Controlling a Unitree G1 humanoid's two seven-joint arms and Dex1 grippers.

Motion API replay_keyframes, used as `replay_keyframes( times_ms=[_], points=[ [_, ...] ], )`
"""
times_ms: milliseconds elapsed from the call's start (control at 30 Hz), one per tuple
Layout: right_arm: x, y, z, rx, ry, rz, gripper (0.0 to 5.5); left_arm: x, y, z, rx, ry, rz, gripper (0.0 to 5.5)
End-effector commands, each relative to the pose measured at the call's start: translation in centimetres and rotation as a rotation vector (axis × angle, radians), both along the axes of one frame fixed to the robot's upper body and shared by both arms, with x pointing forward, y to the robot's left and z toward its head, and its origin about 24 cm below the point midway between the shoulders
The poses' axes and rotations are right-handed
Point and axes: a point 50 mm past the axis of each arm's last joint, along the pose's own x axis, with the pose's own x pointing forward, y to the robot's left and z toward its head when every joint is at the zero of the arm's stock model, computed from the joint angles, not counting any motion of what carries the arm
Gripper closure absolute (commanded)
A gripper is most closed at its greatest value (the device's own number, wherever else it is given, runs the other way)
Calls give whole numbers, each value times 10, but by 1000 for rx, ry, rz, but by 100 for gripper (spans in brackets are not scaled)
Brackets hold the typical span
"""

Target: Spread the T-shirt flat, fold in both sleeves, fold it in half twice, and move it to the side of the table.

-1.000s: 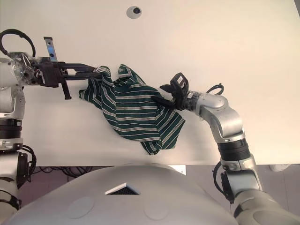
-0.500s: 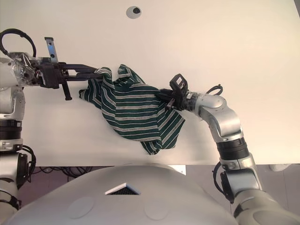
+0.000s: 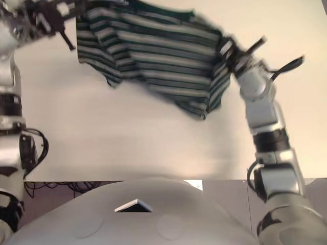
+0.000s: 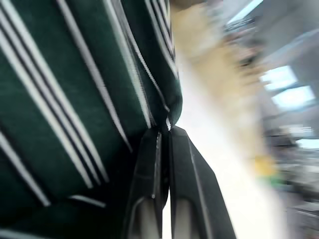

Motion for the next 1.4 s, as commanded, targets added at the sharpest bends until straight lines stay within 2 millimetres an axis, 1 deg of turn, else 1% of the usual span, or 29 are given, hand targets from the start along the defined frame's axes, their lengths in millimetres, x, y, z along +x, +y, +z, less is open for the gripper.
replay_keyframes(
  times_ms=[33,67,133,200,267,367,533,600,667,733,800,900,1000,1033,1067,1133,1167,1200,1233,1267,1300,1333,1400],
  points=[
    [46,-10,43,13,-119,-36,546,45,-11,16,179,-178,213,550],
    [56,-10,55,39,-129,-31,546,52,-14,24,201,-220,250,550],
    [70,-9,76,62,-150,-24,546,62,-21,39,205,-263,287,550],
    [81,-11,106,55,-201,-39,546,69,-34,59,179,-296,304,550],
    [88,-12,134,50,-243,-58,546,73,-46,77,164,-343,320,550],
    [90,-16,162,52,-291,-94,546,75,-56,97,127,-397,342,550],
    [87,-21,195,70,-372,-109,546,71,-56,131,51,-479,363,550],
    [84,-23,209,79,-408,-97,546,68,-55,141,29,-493,355,550],
    [81,-23,217,89,-426,-64,546,66,-53,143,10,-478,329,550],
    [79,-22,216,97,-411,-1,546,65,-51,130,38,-425,269,550],
    [76,-20,213,102,-391,73,546,62,-46,113,69,-353,193,550],
    [68,-19,200,142,-336,237,546,49,-29,95,41,-190,42,550],
    [47,-24,173,184,-208,427,546,30,-6,74,30,31,-140,550],
    [30,-29,157,241,-128,513,546,18,4,61,10,147,-220,550],
    [10,-33,141,289,-42,605,546,2,12,48,-19,280,-317,550],
    [-25,-39,117,348,109,746,546,-31,16,29,-47,482,-498,550],
    [-41,-44,103,375,194,793,546,-51,19,17,-18,592,-559,550],
    [-59,-51,87,399,300,836,546,-74,21,1,34,722,-604,550],
    [-75,-56,72,414,396,863,546,-93,22,-13,84,833,-637,550],
    [-90,-60,52,399,499,864,546,-108,23,-28,120,935,-649,550],
    [-106,-61,31,377,613,860,546,-119,24,-42,148,1022,-649,550],
    [-120,-60,13,354,710,858,546,-128,24,-52,167,1088,-648,550],
    [-159,-57,-24,277,991,871,546,-149,24,-72,194,1242,-656,550]
  ],
)
